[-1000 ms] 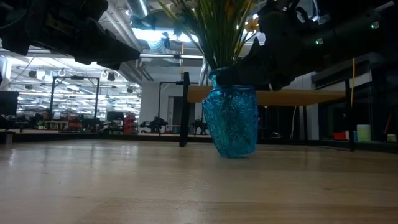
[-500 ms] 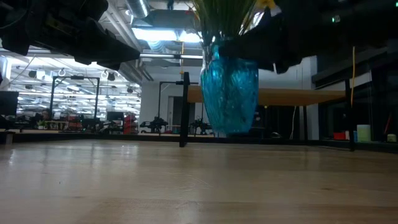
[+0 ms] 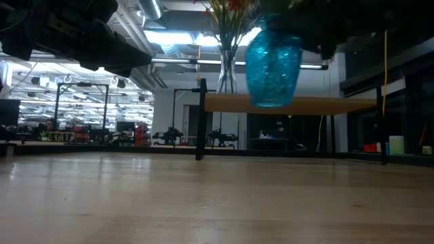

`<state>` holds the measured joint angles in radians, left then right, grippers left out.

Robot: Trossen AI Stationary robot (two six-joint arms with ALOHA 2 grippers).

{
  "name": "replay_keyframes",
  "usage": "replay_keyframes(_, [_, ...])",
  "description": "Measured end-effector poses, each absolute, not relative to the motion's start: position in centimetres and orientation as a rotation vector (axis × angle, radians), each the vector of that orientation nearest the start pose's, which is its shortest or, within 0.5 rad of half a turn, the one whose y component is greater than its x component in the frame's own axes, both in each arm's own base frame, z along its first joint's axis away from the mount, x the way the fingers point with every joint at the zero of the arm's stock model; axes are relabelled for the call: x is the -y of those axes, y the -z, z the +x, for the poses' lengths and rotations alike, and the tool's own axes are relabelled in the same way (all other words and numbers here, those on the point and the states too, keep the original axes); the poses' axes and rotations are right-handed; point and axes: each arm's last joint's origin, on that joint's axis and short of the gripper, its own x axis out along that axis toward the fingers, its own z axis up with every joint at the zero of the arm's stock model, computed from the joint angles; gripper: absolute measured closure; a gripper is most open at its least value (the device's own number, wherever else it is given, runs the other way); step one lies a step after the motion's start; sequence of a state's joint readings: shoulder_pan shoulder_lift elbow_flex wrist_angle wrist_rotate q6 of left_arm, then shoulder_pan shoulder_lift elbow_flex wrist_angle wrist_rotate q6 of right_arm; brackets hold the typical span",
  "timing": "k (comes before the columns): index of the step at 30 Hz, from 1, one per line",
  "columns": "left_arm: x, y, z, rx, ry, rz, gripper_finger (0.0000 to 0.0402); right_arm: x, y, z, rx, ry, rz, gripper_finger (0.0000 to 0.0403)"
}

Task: Pick and place flowers into a vace then onto a shelf
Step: Put the blue vase with the flowers on the shelf

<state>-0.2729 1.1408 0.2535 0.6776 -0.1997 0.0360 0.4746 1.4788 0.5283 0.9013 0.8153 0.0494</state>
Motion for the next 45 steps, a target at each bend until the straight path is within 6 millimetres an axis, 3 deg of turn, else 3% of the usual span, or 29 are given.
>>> replay_keyframes(15, [5.0,-17.1,19.9,-0.205,0.078,0.062,0.0398,-9.7,-24.8,19.6,-0.026,0.464,0.008,0.0249])
replay_keyframes(20, [5.0,-17.1,19.9,-0.204,0.078,0.062,0.0399,-9.3,-25.7,18.1,-0.021,0.585,0.003,0.0249])
replay_keyframes(45, [5.0,-17.1,19.9,-0.204,0.075,0.069,0.0398,-8.4,-27.4,16.0,0.003,0.742,-0.010,0.0249])
